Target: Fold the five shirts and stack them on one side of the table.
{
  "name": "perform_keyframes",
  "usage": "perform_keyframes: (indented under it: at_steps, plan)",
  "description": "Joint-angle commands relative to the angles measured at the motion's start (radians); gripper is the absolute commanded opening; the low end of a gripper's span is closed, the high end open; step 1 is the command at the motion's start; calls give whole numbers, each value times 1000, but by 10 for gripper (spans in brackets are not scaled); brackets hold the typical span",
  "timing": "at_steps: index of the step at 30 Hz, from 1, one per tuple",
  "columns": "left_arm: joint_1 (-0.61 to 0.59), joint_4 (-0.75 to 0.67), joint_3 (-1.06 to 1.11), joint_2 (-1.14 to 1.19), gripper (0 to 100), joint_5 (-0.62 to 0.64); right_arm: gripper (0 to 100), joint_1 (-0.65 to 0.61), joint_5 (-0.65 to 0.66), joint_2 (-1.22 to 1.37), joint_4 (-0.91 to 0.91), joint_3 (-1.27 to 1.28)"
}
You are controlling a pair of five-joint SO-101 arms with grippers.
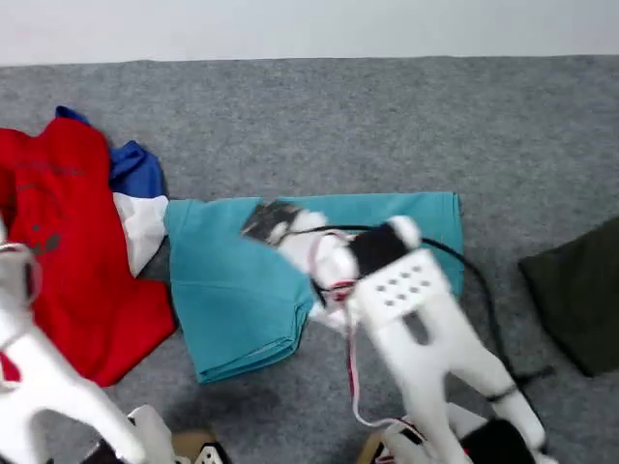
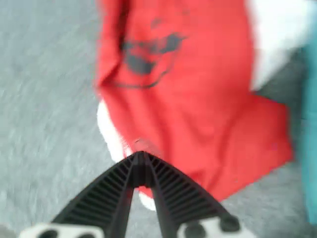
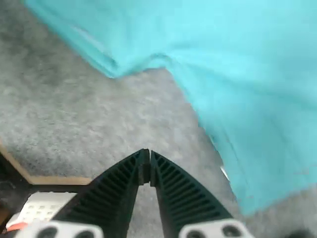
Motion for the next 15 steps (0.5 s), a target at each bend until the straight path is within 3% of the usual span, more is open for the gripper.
perform_keyframes:
  at_steps: [1, 8, 15]
  plan:
    - [-138, -51, -30, 55, 2, -6, 74, -130, -12, 87, -50, -58]
    - [-278, -104, -30, 158, 2, -6, 236, -341, 34, 217, -122, -52]
    - [-333, -117, -30, 224, 2, -3, 252, -404, 68, 312, -272, -38]
